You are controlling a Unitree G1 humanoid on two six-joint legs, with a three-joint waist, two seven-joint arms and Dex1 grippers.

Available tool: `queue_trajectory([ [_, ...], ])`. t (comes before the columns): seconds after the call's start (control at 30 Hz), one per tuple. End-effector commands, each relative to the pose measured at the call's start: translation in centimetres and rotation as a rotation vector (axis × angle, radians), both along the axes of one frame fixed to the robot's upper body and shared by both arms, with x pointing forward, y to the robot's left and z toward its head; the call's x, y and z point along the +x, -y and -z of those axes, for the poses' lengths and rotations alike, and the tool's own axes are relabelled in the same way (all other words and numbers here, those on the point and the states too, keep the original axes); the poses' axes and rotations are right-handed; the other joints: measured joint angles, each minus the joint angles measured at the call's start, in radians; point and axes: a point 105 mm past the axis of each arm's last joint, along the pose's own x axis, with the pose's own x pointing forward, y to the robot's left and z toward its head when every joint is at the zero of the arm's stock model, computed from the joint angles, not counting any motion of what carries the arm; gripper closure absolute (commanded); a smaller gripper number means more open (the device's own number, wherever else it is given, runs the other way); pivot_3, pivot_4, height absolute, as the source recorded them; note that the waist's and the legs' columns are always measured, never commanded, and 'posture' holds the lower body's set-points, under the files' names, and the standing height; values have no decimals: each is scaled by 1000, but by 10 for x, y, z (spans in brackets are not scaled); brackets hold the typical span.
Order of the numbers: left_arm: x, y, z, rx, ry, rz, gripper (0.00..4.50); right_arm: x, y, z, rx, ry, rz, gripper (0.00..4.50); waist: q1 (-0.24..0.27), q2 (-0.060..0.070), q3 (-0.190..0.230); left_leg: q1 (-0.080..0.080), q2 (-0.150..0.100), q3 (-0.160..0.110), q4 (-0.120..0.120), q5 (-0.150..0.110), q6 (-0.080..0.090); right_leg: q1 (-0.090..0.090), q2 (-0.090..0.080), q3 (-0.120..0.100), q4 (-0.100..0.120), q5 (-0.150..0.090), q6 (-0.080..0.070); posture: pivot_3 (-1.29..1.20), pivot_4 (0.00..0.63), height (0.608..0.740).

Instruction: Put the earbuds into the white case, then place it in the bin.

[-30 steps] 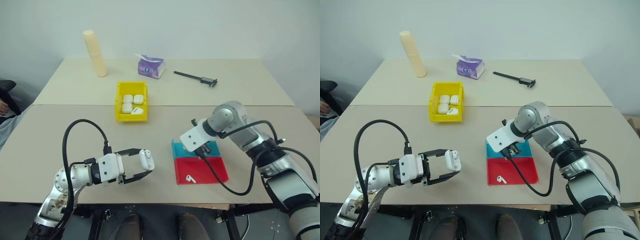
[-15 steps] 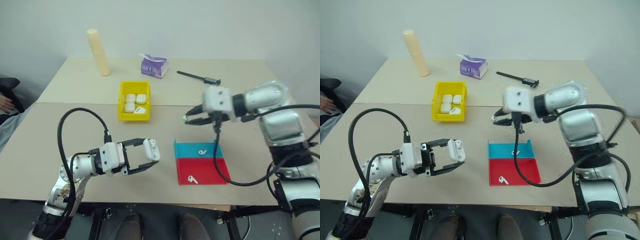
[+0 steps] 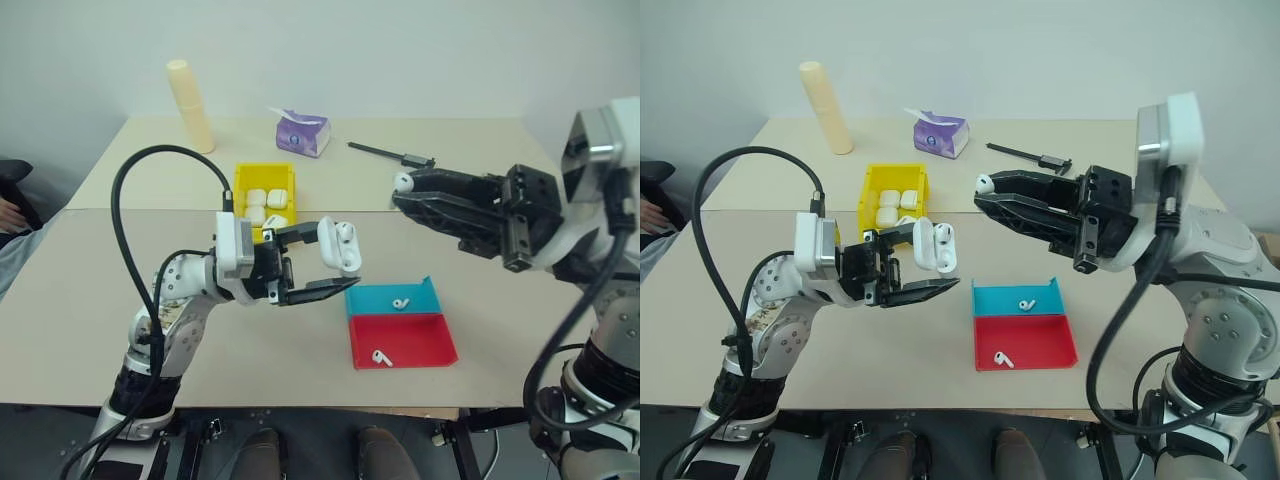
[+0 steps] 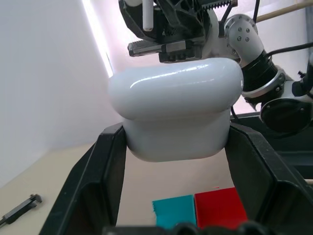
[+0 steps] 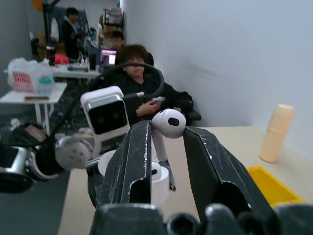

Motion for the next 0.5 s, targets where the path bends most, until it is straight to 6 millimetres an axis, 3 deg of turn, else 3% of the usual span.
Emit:
queue_trajectory([
  [0.03,-4,1,-9,-7,35,40,1733,-11,-5,-3,16,10,-14,3231,1,0,0,0,0,0,0,0,0,0,0,0,0,0,0,0,150,740],
  [0.27,-2,7,-8,14,48,44,1733,-13,-14,16,-43,-24,-10,3231,2,0,0,-1,-1,0,0,0,0,0,0,0,-1,0,1,0,150,740],
  [0.5,3,7,-4,38,58,-3,1733,-12,-18,20,-66,-26,-41,3231,1,0,0,-1,-1,-1,0,0,0,0,0,0,-1,0,1,0,150,740],
])
